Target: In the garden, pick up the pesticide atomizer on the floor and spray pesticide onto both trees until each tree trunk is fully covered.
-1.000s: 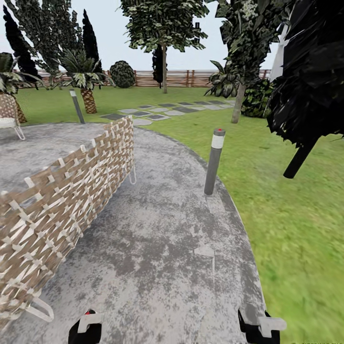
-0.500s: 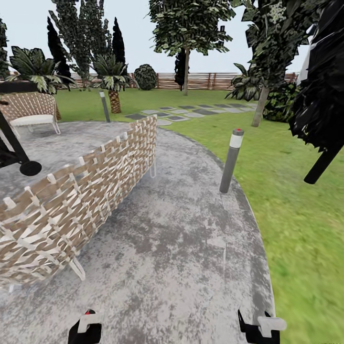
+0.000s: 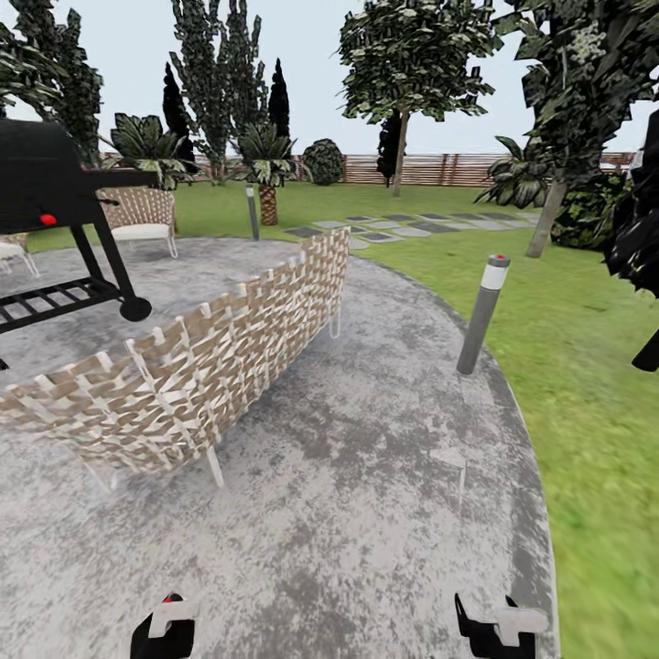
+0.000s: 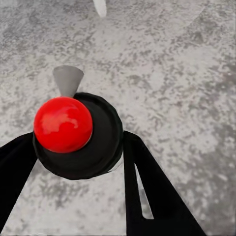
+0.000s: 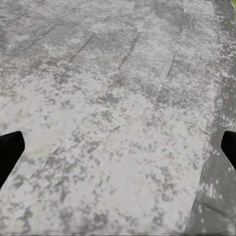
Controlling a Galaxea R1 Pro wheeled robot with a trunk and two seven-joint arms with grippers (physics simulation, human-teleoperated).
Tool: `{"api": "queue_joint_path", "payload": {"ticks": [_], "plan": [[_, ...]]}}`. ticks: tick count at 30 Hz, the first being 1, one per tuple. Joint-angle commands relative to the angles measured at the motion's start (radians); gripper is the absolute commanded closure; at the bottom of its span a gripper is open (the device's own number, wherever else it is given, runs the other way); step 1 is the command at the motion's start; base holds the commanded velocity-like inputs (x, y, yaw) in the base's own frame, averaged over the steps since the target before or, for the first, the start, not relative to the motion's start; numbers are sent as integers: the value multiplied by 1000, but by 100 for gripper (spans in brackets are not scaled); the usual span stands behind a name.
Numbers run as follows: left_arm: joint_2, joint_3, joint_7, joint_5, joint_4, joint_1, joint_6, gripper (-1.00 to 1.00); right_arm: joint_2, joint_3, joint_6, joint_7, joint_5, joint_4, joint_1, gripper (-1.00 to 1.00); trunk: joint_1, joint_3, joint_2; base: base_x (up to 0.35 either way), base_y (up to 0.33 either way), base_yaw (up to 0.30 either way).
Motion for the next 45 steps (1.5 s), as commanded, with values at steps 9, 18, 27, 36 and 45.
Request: {"api": "queue_joint_path", "payload": {"ticks": [9, 18, 27, 36, 45], "plan": [[0, 1, 0, 1, 0, 0, 0, 100, 1, 0, 0, 0, -1, 0, 0, -100, 0, 0, 0, -277, 218, 278], [0, 1, 0, 1, 0, 0, 0, 100, 1, 0, 0, 0, -1, -1, 0, -100, 0, -2, 0, -181, 262, 278], [0, 1, 0, 1, 0, 0, 0, 100, 1, 0, 0, 0, 0, -1, 0, -100, 0, -7, 0, -40, 297, 277], [0, 1, 0, 1, 0, 0, 0, 100, 1, 0, 0, 0, 0, 0, 0, -100, 0, -12, 0, -1, 304, 276], [0, 2, 0, 1, 0, 0, 1, 100, 1, 0, 0, 0, 0, 0, -1, -100, 0, -17, 0, 0, 306, 275]]}}
